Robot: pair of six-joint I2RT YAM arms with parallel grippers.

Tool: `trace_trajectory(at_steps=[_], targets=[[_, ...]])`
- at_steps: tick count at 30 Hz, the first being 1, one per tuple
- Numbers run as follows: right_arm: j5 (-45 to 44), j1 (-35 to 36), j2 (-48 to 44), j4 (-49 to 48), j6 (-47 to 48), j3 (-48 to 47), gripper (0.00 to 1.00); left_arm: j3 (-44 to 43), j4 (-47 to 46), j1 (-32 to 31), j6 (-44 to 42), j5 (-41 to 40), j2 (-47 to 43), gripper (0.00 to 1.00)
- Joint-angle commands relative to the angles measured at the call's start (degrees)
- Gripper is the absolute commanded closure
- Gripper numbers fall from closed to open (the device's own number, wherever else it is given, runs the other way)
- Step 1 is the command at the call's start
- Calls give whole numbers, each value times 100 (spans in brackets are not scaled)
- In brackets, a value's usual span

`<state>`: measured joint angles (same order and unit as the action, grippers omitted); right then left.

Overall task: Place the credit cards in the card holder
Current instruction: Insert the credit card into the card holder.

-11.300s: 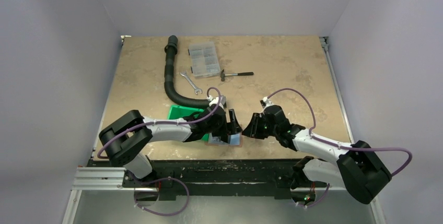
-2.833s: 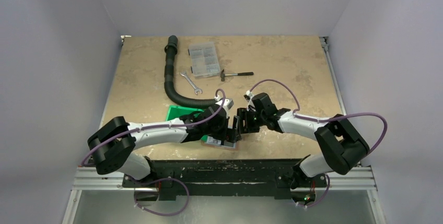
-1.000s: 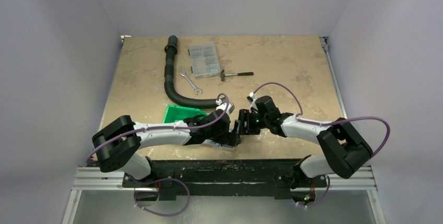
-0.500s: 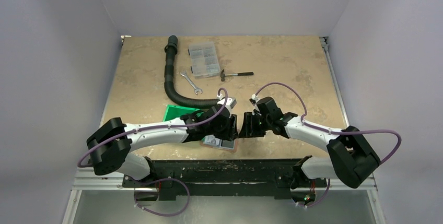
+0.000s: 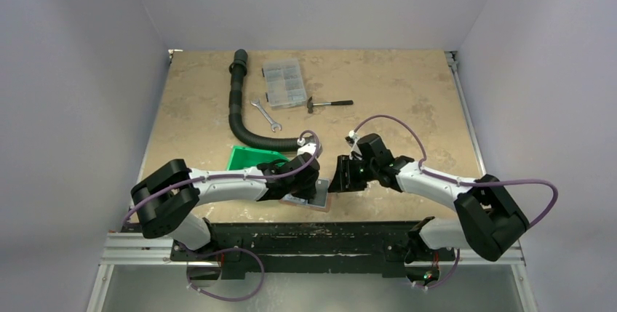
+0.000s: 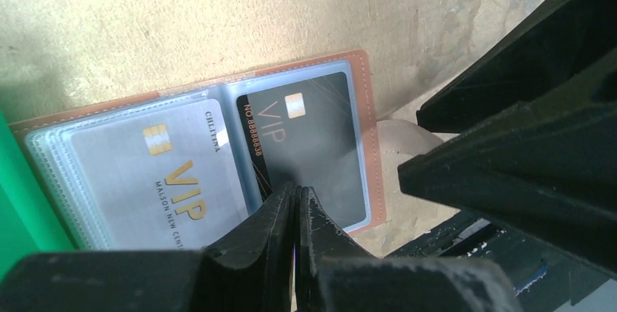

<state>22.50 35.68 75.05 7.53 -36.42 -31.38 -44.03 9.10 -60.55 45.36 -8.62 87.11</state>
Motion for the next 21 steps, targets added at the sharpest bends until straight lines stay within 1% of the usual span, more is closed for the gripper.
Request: trace_trajectory(at_steps=[1,4,8,17,21], targets=[[319,46,122,-340,-14,-284,48,37,-105,26,-33,-247,2,97],[318,61,152,-375,-13,-300,44,59,-111,26,-5,-245,17,99],[273,58,75,-334,4,-349,39,144,-103,24,49,-275,-33,100],[188,64,-90,-209,128,-466,35,271,-58,26,135,-386,16,100],[420,72,59,-470,40,-376,35,381,-102,26,197,-412,-34,100]])
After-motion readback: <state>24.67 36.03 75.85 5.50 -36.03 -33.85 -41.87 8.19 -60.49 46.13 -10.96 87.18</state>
